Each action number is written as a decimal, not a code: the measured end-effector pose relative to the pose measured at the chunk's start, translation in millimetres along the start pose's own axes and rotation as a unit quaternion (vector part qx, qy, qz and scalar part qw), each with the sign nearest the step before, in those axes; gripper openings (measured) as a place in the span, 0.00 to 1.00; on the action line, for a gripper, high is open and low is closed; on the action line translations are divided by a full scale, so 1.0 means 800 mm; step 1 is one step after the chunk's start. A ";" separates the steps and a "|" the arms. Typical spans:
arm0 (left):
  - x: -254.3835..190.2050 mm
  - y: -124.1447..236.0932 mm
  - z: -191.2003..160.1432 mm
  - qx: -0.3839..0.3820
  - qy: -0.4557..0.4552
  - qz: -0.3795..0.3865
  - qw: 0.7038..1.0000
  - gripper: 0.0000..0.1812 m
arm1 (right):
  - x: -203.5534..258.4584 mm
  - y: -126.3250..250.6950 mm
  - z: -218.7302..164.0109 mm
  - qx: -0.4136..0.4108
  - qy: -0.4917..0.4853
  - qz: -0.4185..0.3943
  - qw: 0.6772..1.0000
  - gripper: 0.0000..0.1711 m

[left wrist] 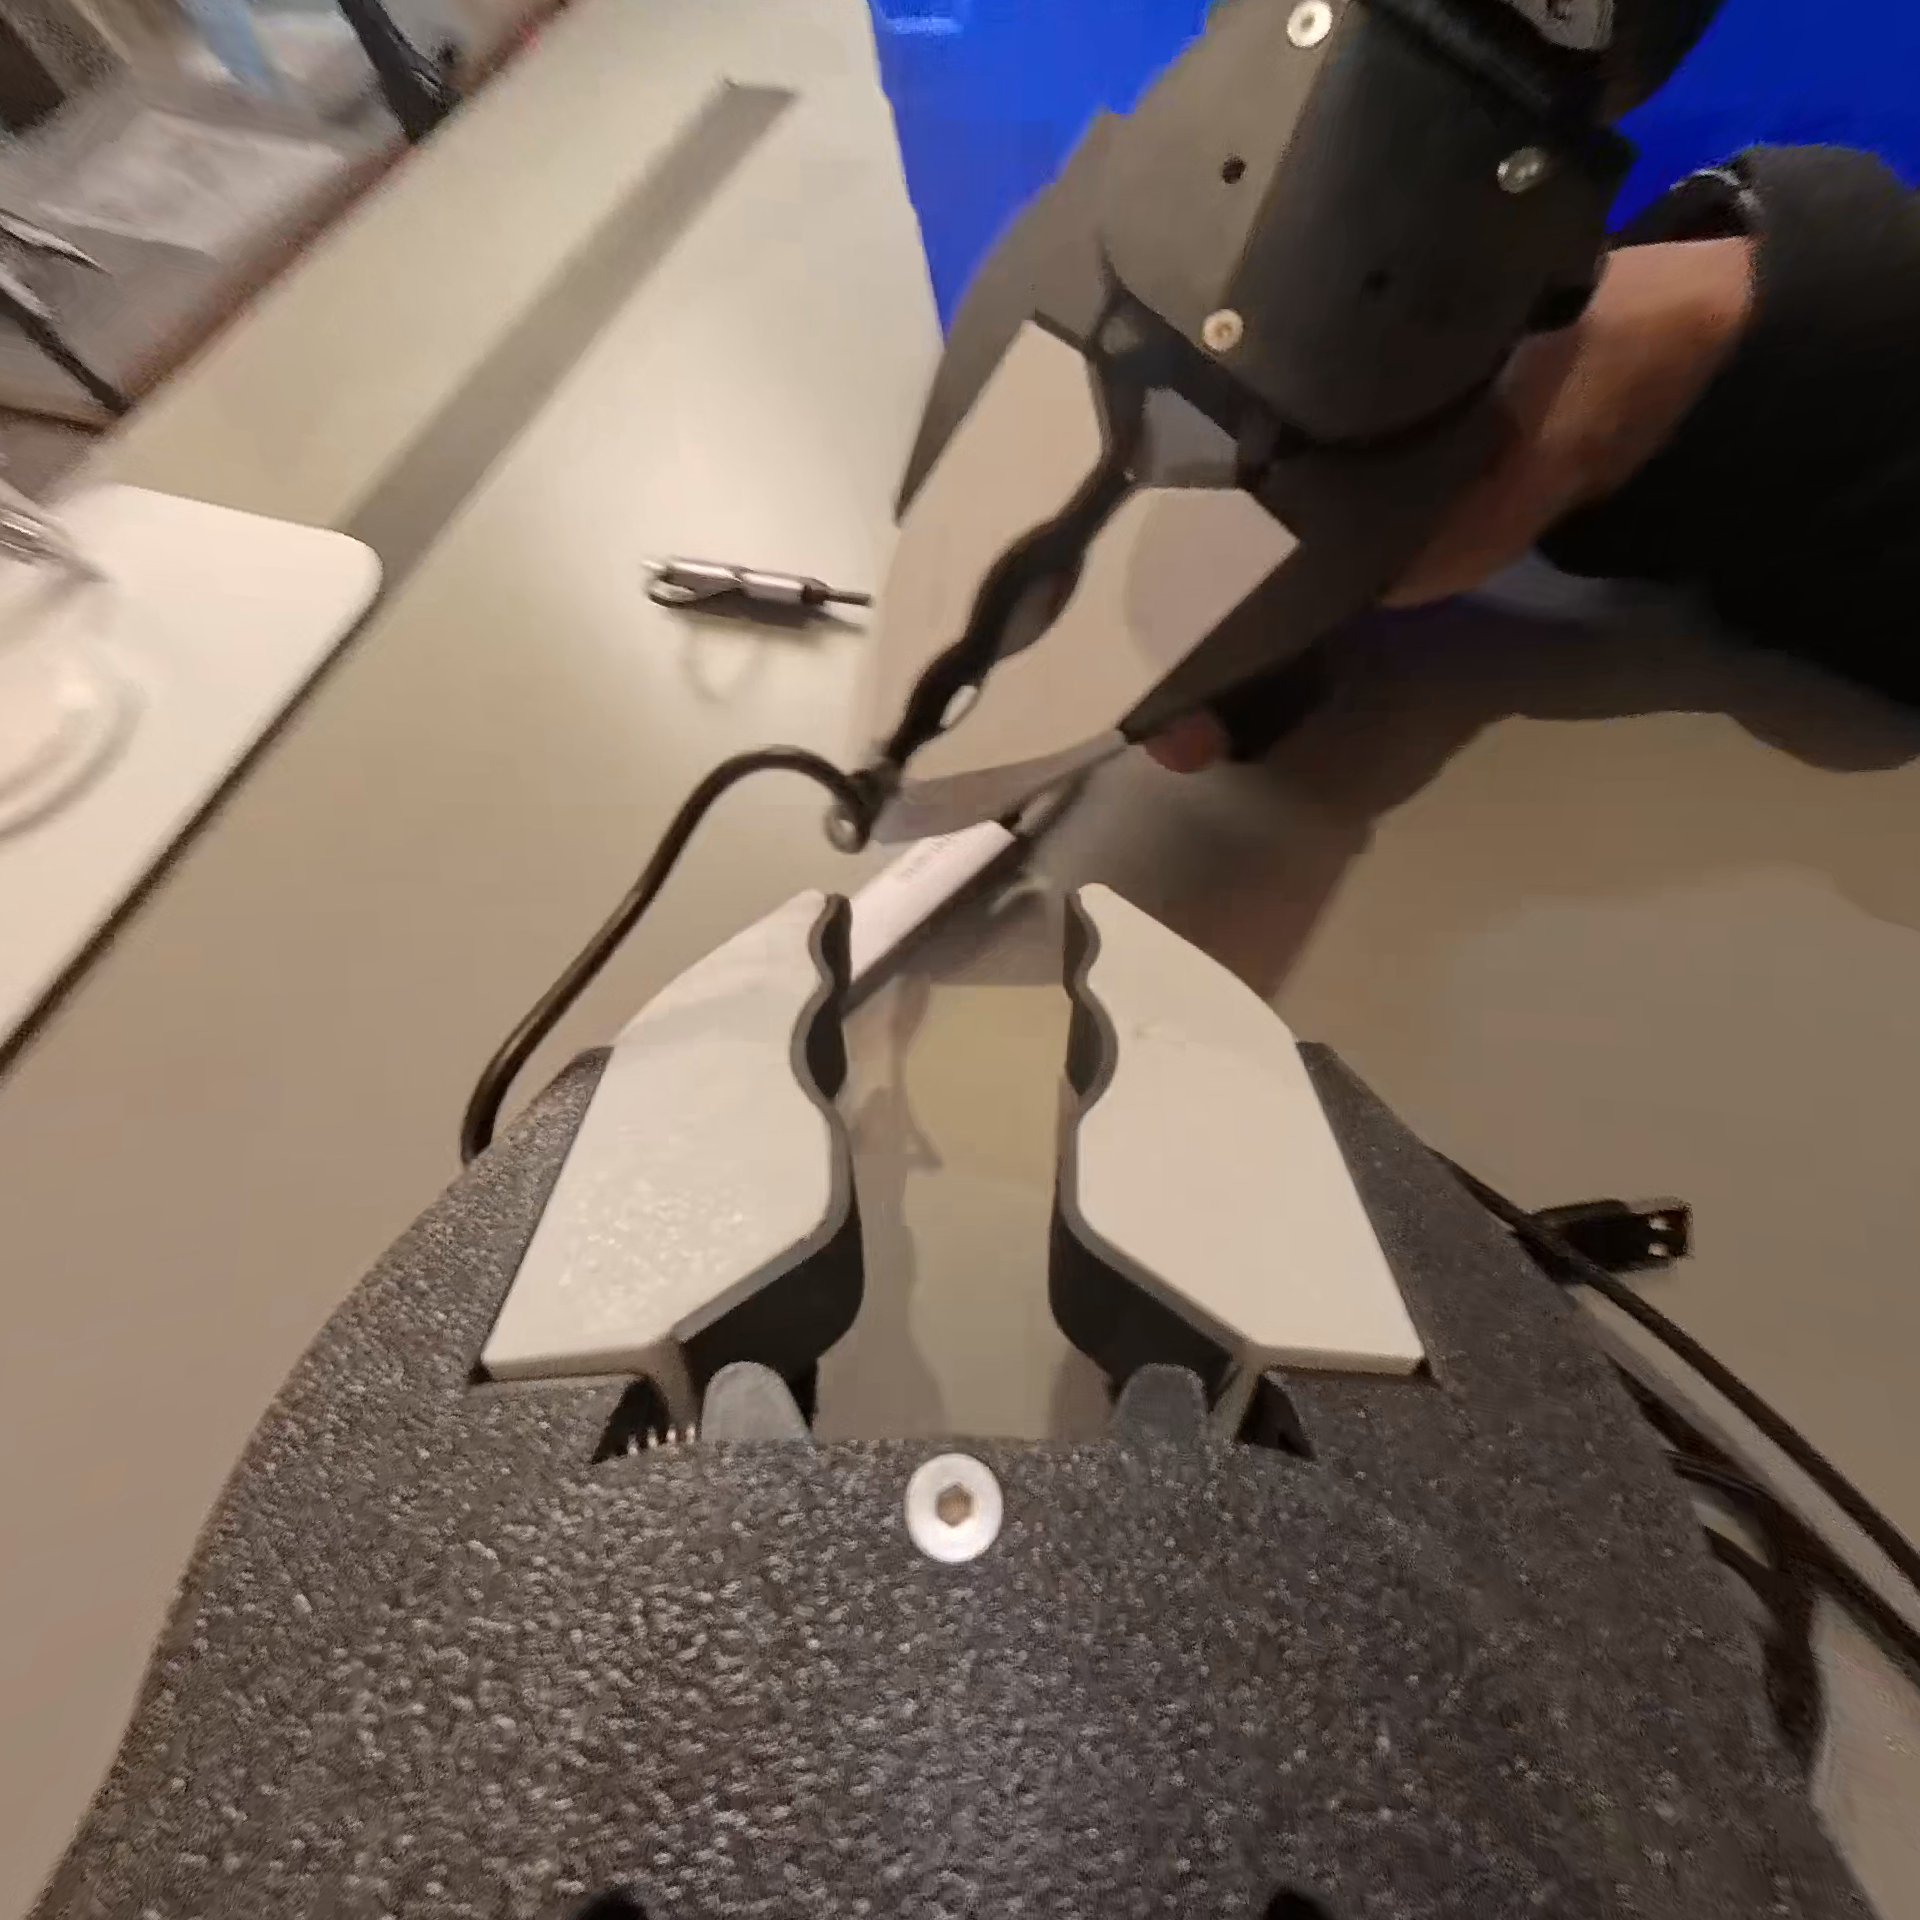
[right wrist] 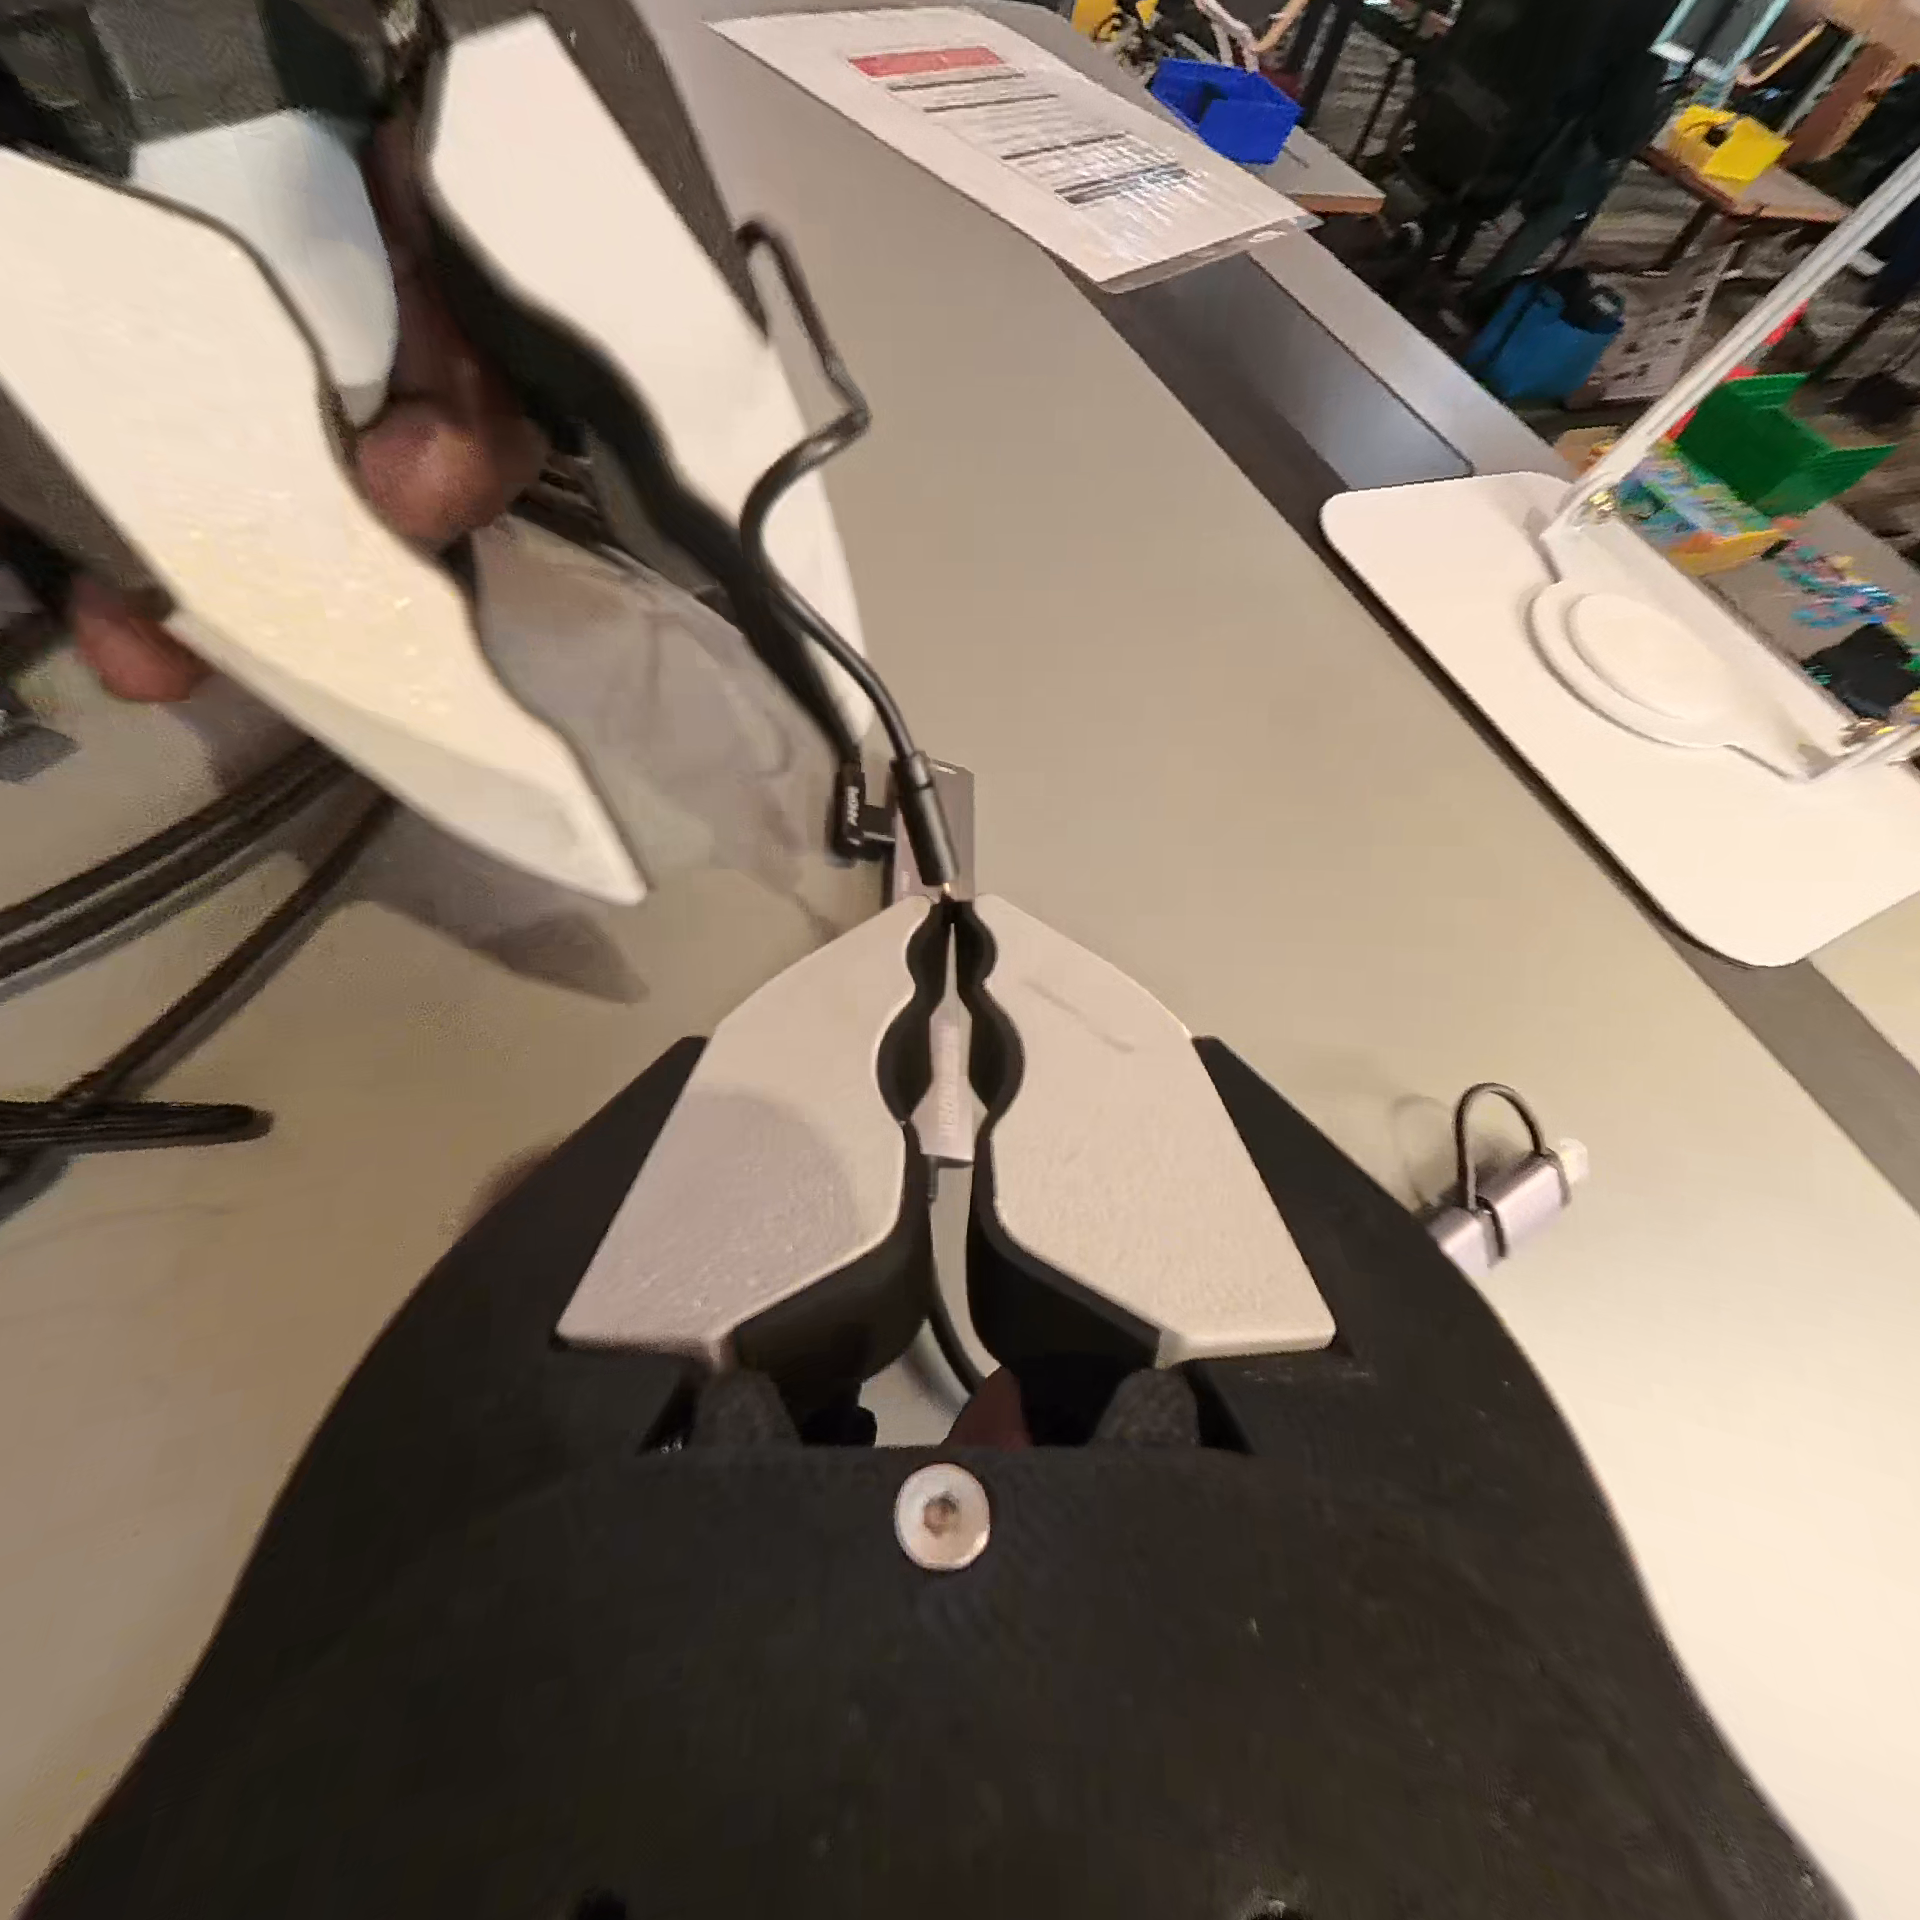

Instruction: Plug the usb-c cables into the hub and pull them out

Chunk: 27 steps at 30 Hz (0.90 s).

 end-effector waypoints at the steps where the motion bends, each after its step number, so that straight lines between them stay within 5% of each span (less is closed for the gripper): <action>1: 0.003 0.003 0.002 -0.003 -0.016 0.021 1.000 0.22 | 0.002 0.000 0.000 0.001 -0.002 0.010 1.000 0.00; 14: -0.013 0.008 0.003 -0.049 -0.108 -0.010 0.993 0.07 | 0.026 0.006 -0.006 0.024 0.038 0.128 0.991 0.01; 27: -0.018 0.009 0.002 -0.046 -0.109 -0.033 0.992 0.05 | 0.032 0.008 -0.009 0.031 0.056 0.147 0.987 0.01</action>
Point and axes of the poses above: each gripper's, where its closed fingertips meet, y back along the fingers, z out of its top, x = y × z across the jaws, the point moved 8 cm from there along y, back along the fingers, and after that the axes turned 14 degrees about -y, right-handed, at the moved point
